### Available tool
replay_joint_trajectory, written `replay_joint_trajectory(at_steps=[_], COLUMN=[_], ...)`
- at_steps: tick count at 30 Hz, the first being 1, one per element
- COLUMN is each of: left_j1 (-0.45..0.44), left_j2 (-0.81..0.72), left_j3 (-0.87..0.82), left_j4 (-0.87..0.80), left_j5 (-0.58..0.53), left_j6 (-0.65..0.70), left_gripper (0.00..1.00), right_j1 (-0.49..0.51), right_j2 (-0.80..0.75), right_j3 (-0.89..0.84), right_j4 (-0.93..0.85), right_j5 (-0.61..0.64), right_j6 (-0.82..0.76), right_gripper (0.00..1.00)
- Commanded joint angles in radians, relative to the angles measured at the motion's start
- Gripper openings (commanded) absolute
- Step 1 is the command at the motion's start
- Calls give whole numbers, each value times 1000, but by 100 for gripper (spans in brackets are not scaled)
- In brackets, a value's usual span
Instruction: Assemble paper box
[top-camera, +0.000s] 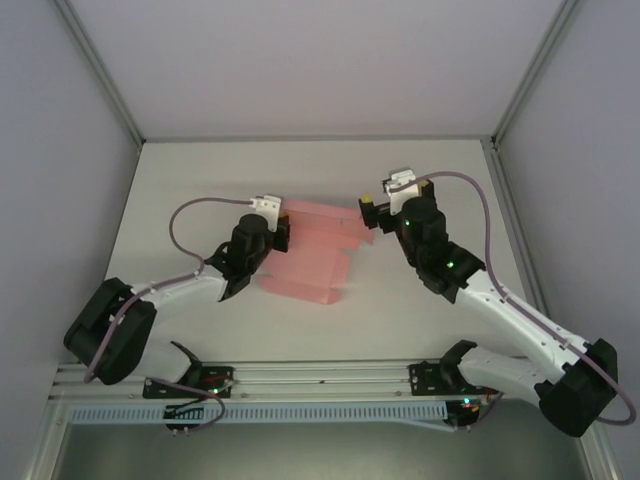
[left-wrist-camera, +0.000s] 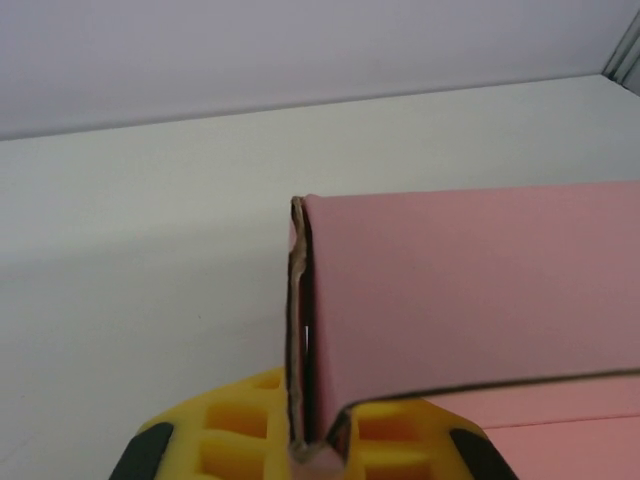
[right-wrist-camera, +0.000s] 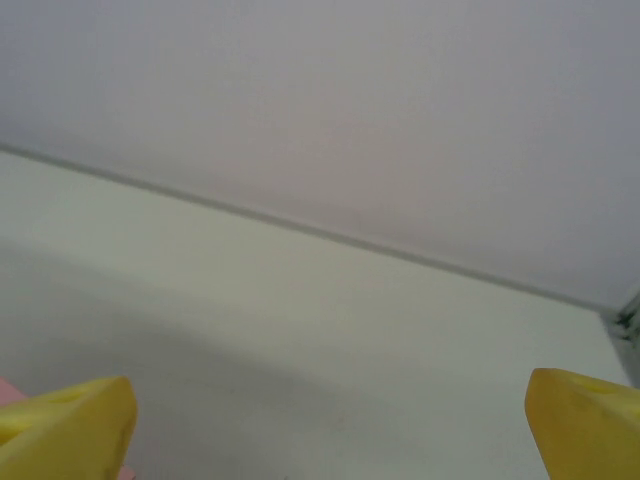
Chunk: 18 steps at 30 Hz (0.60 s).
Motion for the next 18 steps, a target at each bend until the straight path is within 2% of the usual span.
replay_joint_trajectory(at_steps=[1, 7, 11, 14, 18], left_j1=[7, 7, 9, 9, 10], left_j2=[-32, -66, -68, -69, -72], left_j3=[-8, -11, 6, 12, 18], left_j4=[-46, -57, -75, -75, -72], left_j5=[9, 7, 16, 42, 77], left_j6=[-36, -62, -87, -107, -112], left_gripper=[0, 0, 0, 0, 0], right_j1=[-9, -9, -8, -8, -8], right_j2=[40, 102, 132, 154, 177], right_j3=[-6, -15, -46, -74, -98], right_j4=[-65, -113, -94, -29, 86], right_j5=[-132, -217, -347, -399, -384], right_j6=[63, 88, 77, 73, 88], right_gripper=[100, 100, 100, 100, 100])
